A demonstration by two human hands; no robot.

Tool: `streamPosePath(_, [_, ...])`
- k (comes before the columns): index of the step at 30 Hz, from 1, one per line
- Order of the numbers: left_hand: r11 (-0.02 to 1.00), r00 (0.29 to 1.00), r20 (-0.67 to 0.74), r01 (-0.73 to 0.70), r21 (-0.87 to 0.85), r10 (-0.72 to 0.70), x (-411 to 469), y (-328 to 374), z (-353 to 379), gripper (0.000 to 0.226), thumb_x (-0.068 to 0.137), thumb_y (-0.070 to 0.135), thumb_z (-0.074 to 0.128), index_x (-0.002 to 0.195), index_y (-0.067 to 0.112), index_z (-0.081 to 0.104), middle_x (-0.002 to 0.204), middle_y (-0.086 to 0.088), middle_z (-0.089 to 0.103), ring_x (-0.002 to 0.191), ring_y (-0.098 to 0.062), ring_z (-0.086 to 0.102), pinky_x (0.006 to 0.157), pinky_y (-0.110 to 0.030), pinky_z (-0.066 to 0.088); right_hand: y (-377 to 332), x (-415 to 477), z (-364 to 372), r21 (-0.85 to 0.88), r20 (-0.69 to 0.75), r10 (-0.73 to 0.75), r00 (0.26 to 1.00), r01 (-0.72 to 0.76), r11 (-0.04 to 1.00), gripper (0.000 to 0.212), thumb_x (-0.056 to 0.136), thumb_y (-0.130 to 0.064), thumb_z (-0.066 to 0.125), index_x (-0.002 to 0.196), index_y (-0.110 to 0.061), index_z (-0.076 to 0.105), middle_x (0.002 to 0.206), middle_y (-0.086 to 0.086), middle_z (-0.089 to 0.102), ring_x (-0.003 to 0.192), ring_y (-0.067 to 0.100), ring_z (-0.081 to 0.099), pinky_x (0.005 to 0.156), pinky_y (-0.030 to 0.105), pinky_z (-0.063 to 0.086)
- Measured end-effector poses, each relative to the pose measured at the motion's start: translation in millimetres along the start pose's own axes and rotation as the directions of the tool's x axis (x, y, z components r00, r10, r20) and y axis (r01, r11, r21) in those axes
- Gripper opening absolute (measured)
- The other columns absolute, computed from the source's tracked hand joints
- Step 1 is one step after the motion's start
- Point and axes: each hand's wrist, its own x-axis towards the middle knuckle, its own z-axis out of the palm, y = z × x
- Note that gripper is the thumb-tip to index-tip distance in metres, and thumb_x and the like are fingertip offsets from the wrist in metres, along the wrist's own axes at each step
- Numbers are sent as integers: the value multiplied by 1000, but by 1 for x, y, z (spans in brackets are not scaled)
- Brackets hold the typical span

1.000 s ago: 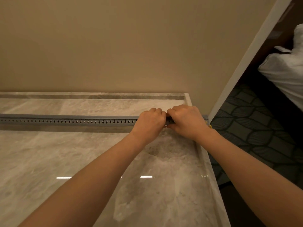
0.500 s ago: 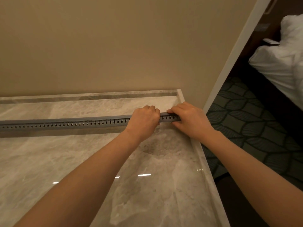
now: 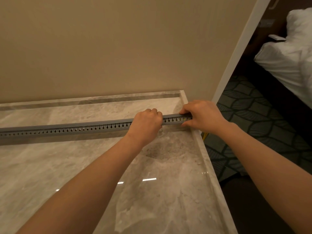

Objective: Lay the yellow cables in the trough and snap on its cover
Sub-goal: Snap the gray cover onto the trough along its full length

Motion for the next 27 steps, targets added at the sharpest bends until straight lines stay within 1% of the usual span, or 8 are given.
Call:
streamPosePath(2, [1000, 1000, 11, -8, -5, 8, 3, -1, -2, 25, 90, 30, 55, 98, 7, 55, 96, -10, 61, 85, -25, 58, 60, -31, 32, 0, 0, 0, 18, -4, 2, 1000, -2, 1000, 27, 75, -38, 71, 98, -24, 65, 95, -3, 67, 86, 17, 58, 68, 31, 46])
streamPosePath(6, [999, 999, 42, -27, -18, 28, 13, 1, -7, 24, 88, 31, 54, 96, 8, 55, 96, -9, 61, 85, -27, 58, 59, -32, 32, 1, -1, 2, 67, -32, 2, 999, 0, 998, 25, 74, -36, 72, 95, -24, 67, 91, -3, 68, 83, 17, 59, 66, 29, 45])
streamPosePath(10, [998, 999, 40, -27, -60, 29, 22, 12, -7, 27, 88, 33, 55, 96, 7, 56, 96, -9, 60, 89, -28, 57, 60, -33, 32, 3, 0, 1, 81, -47, -14, 999, 18, 997, 22, 74, -35, 72, 92, -24, 69, 87, -3, 69, 80, 18, 60, 64, 32, 47])
streamPosePath(13, [996, 999, 15, -41, -82, 42, 28, 26, -6, 24, 90, 30, 53, 98, 7, 56, 98, -10, 61, 91, -28, 57, 60, -33, 32, 3, 0, 2, 92, -80, -33, 996, 40, 995, 19, 74, -34, 70, 89, -23, 69, 84, -2, 70, 77, 20, 62, 62, 31, 45])
streamPosePath(16, [997, 998, 28, -55, -53, 56, 34, 35, -5, 20, 92, 24, 51, 102, 7, 57, 101, -11, 62, 92, -29, 59, 61, -33, 31, 5, -1, 3, 109, -93, -37, 995, 48, 993, 19, 74, -34, 70, 89, -22, 69, 84, -2, 70, 78, 20, 62, 63, 34, 48])
streamPosePath(20, [998, 996, 62, -58, -20, 60, 39, 34, -7, 21, 92, 24, 50, 102, 8, 59, 100, -10, 62, 90, -29, 59, 61, -33, 31, 11, -6, 8, 222, -131, -29, 991, 58, 973, 21, 74, -34, 71, 92, -23, 70, 85, -3, 70, 78, 16, 61, 63, 32, 48])
streamPosePath(23, [998, 997, 47, -55, -15, 56, 37, 34, -6, 20, 91, 23, 49, 101, 9, 59, 98, -8, 62, 89, -28, 59, 61, -33, 32, 21, -14, 14, 330, -152, -13, 988, 64, 942, 29, 72, -28, 76, 98, -18, 69, 87, 0, 69, 79, 13, 59, 68, 24, 44])
streamPosePath(27, [998, 998, 27, -50, -49, 51, 36, 32, -6, 25, 90, 30, 49, 101, 10, 59, 97, -7, 62, 88, -27, 58, 61, -32, 32, 45, -29, 18, 235, -181, 17, 983, 26, 972, 39, 72, -45, 72, 99, -19, 65, 88, -2, 67, 81, 13, 59, 68, 27, 48])
